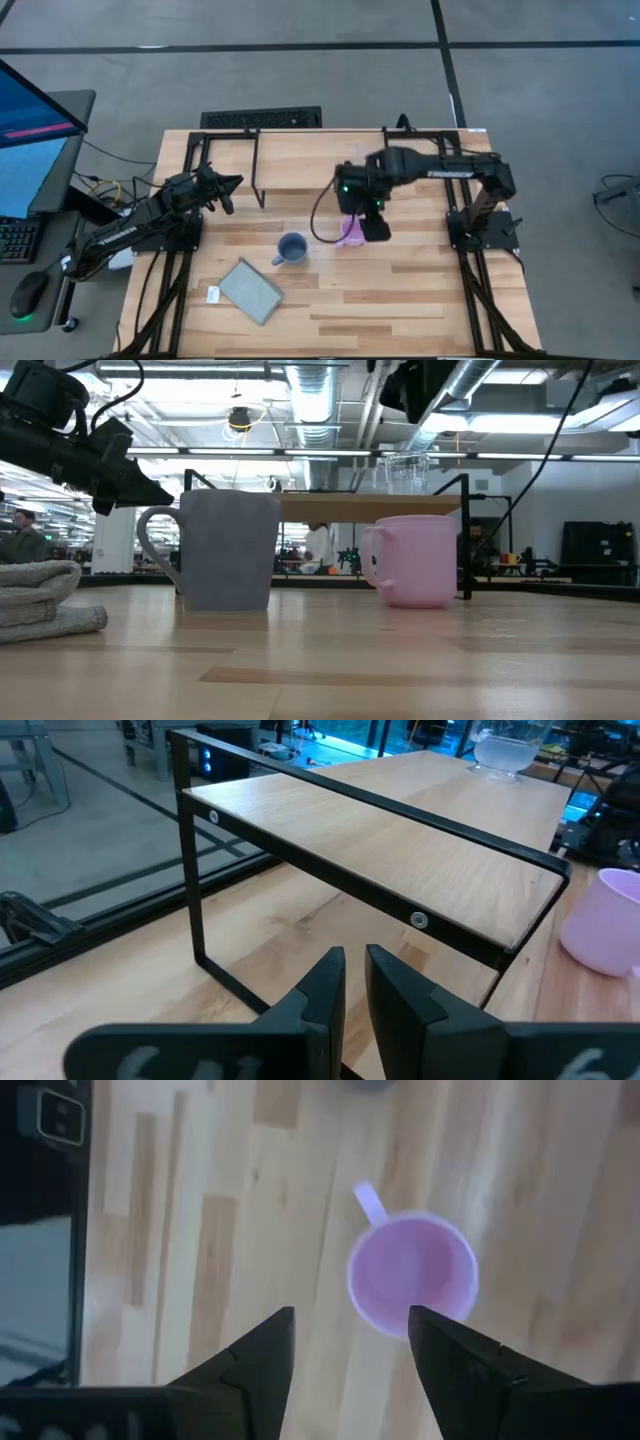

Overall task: Stack small to large cups/mugs on shelf
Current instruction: Put the pink mug on the shelf, then put the light blue mug on the shelf

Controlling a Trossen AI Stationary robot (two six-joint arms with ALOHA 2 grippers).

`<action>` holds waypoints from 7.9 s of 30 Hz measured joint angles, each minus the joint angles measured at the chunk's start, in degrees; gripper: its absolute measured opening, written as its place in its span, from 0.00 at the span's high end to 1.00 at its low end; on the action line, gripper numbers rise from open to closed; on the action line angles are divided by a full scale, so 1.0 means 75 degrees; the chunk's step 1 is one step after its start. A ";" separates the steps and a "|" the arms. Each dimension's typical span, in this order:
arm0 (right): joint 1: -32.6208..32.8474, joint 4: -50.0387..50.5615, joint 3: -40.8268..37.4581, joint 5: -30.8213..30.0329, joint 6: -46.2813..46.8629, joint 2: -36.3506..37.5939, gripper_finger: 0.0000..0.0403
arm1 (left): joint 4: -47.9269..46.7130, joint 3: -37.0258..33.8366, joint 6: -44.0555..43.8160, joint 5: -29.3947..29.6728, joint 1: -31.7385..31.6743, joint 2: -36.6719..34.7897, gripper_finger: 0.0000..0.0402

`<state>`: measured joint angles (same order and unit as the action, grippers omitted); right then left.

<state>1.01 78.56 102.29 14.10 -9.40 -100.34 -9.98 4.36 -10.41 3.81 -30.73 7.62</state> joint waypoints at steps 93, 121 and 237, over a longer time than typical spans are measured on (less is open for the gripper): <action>0.0049 0.0047 -0.0569 -0.1569 -0.1009 -0.0233 0.98 | 0.0000 -0.0009 -0.0500 0.0009 0.0002 0.0286 0.92; -0.1121 0.1502 0.4312 -0.2054 -0.1762 -0.1778 0.98 | -0.0006 -0.0009 -0.0462 0.0011 0.0000 0.0309 0.92; -0.1955 0.0272 0.4362 -0.2319 -0.2404 -0.1986 0.78 | 0.0003 -0.0009 0.0010 0.0216 -0.0001 0.0504 0.92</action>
<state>-13.65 80.59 135.00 -3.29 -27.43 -115.23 -9.96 4.29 -10.33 5.43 -30.74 11.40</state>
